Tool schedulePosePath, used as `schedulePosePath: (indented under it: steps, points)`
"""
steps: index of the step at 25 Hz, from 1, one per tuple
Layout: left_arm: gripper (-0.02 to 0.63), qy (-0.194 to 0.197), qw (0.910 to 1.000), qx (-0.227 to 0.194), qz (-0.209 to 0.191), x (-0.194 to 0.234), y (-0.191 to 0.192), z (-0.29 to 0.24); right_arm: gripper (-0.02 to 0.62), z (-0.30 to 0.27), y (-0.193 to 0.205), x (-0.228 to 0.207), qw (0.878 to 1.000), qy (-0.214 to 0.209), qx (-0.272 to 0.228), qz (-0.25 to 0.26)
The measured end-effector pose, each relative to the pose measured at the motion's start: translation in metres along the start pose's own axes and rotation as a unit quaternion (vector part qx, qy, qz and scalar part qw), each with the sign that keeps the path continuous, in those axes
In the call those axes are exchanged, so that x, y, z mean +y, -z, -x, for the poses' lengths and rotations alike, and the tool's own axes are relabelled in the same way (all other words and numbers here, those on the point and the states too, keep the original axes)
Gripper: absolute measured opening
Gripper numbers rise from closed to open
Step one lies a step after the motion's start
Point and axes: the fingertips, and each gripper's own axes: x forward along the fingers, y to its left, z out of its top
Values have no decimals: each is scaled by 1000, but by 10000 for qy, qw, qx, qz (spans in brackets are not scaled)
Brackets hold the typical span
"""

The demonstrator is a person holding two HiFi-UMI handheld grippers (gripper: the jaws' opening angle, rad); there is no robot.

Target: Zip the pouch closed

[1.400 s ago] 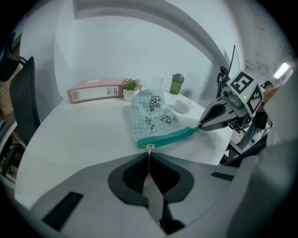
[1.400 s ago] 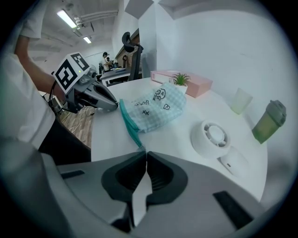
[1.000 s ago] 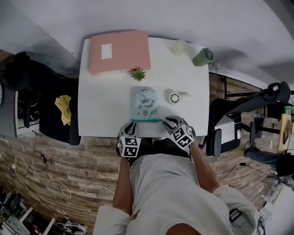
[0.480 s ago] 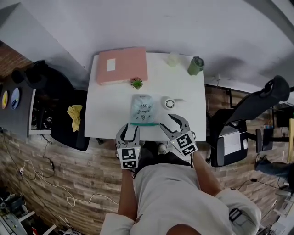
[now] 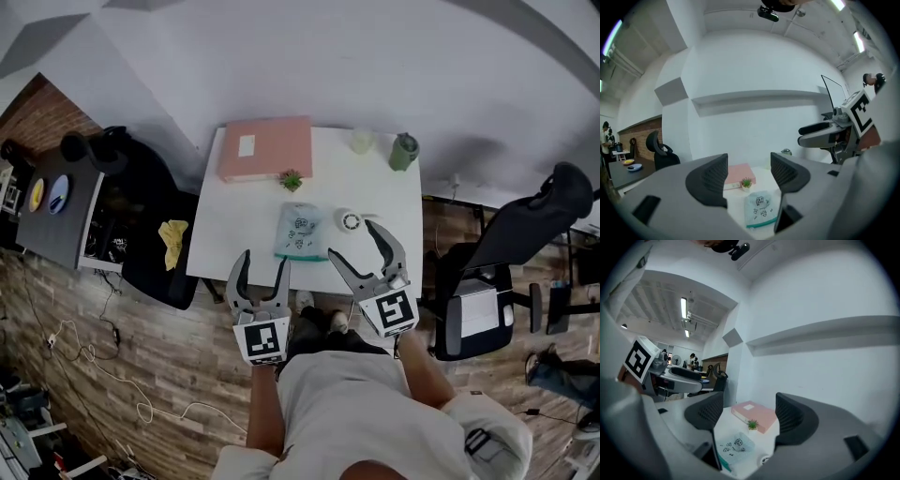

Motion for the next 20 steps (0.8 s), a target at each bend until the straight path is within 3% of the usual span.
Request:
schedulePosePath:
  steps: [7,10,13,17,20]
  points:
    - [288,80,9994,-336,65,-2,-21,1,337,8,-4,2,9990,443,-36,-21]
    - [288,238,9993,-272,-93,3,-15,-7,337,3,-2,2,9987,514,38,-13]
    - [288,378,9988,-293,96,10,-14,-13,337,-4,-6,3,9977,678,69,56]
    - [287,724,9970,-242,-121,24,-8,-21,336,-15,-10,6,9951,981,131,83]
    - [285,921,9953,-293,-34,32,-6,-29,336,-22,-12,9,9925,1189,208,178]
